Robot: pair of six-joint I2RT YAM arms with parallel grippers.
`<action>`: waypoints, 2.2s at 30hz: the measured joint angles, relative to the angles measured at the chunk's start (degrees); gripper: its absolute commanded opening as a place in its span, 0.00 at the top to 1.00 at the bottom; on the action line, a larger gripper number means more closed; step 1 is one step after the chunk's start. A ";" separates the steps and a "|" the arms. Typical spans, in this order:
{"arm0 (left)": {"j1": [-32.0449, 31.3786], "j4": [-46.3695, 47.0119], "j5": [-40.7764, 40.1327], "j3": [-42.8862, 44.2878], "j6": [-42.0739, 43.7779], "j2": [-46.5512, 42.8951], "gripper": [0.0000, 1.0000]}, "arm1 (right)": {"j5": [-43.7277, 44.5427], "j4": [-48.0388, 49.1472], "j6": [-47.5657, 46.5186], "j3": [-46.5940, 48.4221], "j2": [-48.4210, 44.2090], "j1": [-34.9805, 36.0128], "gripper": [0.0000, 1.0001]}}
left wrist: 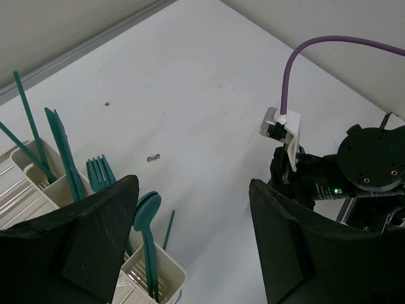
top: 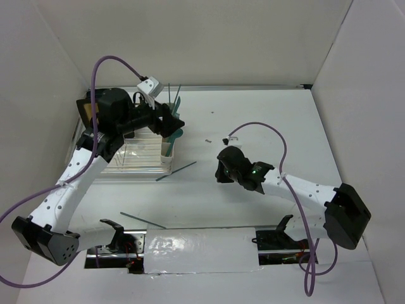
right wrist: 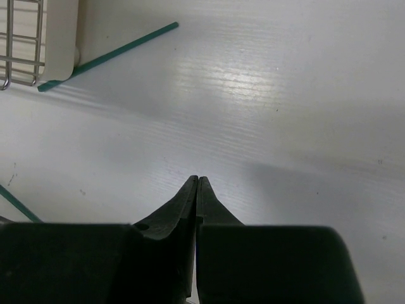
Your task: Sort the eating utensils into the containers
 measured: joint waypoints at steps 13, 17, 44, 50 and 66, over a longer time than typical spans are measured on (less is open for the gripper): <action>0.59 -1.86 -3.87 -2.05 0.22 -1.22 0.17 | -0.15 2.47 6.78 2.47 9.07 0.13 0.34; 2.43 -2.78 -4.76 -5.18 0.15 -3.98 0.17 | 0.39 5.77 14.45 4.26 13.20 0.17 0.30; 12.61 -3.10 -5.16 -12.52 -0.31 -16.74 0.15 | 2.27 -11.41 38.93 40.15 46.45 1.64 0.50; 12.81 -3.45 -6.12 -13.53 -0.44 -17.97 0.14 | 3.13 -15.50 39.71 41.92 47.50 1.60 0.62; 14.34 -3.52 -7.23 -13.55 -1.07 -21.75 0.13 | 1.95 -16.52 35.71 38.82 46.12 -2.05 0.86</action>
